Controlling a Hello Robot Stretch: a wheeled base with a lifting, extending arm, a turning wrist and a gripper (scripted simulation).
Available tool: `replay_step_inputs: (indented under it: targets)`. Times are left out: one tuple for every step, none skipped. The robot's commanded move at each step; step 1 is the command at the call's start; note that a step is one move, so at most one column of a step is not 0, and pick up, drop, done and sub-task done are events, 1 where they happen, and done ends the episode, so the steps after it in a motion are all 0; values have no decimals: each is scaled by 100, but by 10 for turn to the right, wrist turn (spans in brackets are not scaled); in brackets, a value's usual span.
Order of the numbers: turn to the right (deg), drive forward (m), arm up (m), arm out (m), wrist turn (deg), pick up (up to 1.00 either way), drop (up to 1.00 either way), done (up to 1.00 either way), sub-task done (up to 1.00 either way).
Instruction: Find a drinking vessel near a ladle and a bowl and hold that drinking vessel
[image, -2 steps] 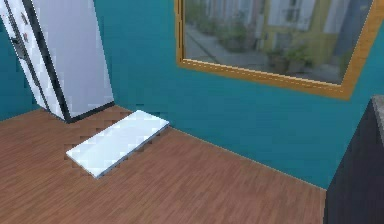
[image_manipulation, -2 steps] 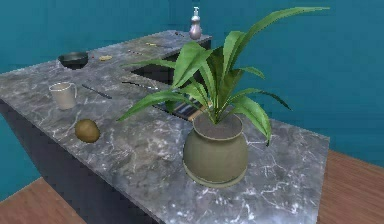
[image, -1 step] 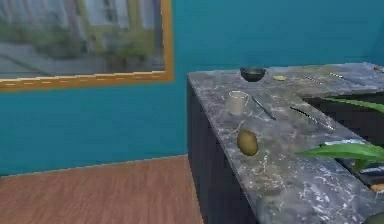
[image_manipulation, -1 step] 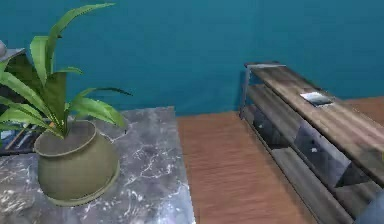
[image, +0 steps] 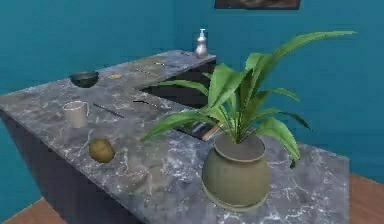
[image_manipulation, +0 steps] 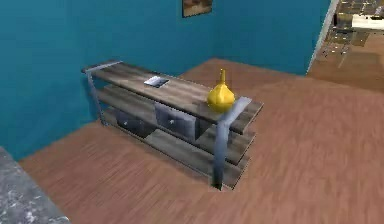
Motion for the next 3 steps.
replay_step_inputs:
  targets:
    - [450, 0, 0, 0, 0, 0, 0, 0, 0]
    - [450, 0, 0, 0, 0, 0, 0, 0, 0]
    - [450, 0, 0, 0, 0, 0, 0, 0, 0]
